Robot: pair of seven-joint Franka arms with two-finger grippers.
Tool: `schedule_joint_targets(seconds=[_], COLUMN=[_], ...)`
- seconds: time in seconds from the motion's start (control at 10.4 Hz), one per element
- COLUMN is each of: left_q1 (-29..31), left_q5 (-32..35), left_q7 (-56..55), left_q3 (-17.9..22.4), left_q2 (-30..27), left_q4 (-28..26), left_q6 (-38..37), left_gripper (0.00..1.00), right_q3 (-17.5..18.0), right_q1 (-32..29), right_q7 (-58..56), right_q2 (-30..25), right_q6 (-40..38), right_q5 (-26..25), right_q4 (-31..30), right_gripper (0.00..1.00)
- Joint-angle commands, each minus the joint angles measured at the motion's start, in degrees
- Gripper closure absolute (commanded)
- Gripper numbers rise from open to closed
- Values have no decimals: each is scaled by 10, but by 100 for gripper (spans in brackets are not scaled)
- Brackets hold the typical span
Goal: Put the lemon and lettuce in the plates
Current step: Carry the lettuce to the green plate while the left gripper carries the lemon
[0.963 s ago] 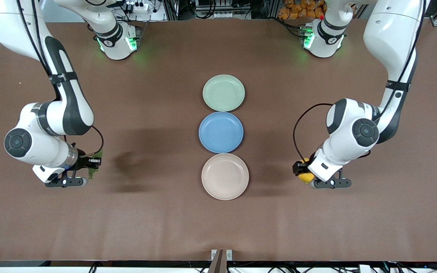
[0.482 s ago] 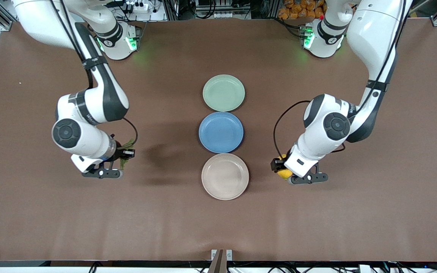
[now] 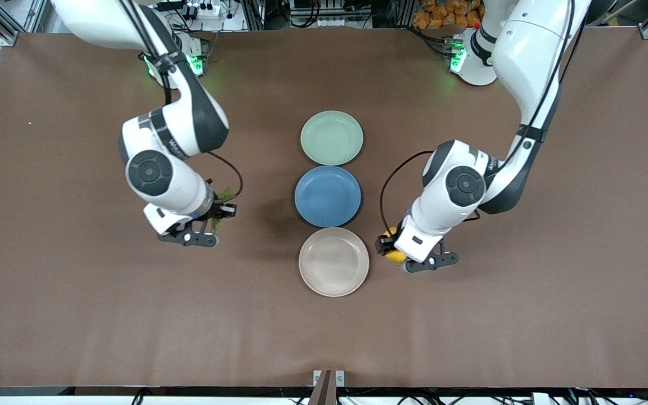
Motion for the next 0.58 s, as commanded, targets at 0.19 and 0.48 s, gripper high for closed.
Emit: schedule_joint_targets(seconds=[0.19,0.48], left_q1=[-44,-62], left_q5=[-12,-12], left_q7=[-46,-60], left_q3=[5,5], left_q2=[37,76], left_q4=[29,44], left_q6=[66,140], left_gripper=[78,78], right_q3=[-1,-2], right_q1=[83,153], right_q7=[138,240], right_q2=[-15,-12], right_q6=[-8,-8], right_q5=[21,21], right_q4=[-4,-6], right_gripper=[99,98])
